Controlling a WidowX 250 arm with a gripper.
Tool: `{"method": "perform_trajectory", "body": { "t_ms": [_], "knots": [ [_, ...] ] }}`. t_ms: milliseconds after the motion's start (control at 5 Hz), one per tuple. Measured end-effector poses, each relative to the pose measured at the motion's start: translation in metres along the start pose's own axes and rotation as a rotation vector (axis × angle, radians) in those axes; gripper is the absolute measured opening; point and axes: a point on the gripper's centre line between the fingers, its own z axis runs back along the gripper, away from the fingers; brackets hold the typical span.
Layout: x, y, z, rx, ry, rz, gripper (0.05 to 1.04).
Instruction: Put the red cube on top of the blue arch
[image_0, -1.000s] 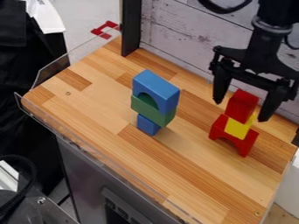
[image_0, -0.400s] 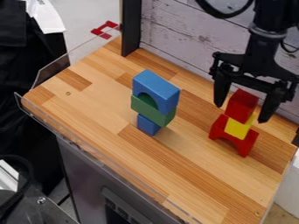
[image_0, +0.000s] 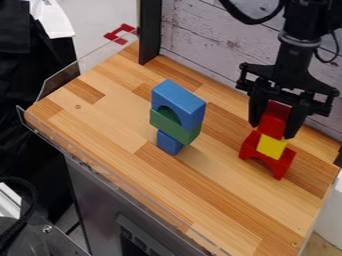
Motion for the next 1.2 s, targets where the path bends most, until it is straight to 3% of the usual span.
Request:
{"method": "perform_trajectory", "body": {
  "t_ms": [400,600,800,1200],
  "knots": [
    [-0.005,0.001,0.005,0.017,-0.002,-0.004,0.579],
    [-0.019,0.001,0.028,0.042,-0.038,-0.009,0.579],
    [-0.040,-0.001,0.041,0.091,-0.020,-0.002,0.579],
    [-0.066,0.012,0.041,0.070,0.019,0.026,0.579]
  ]
}}
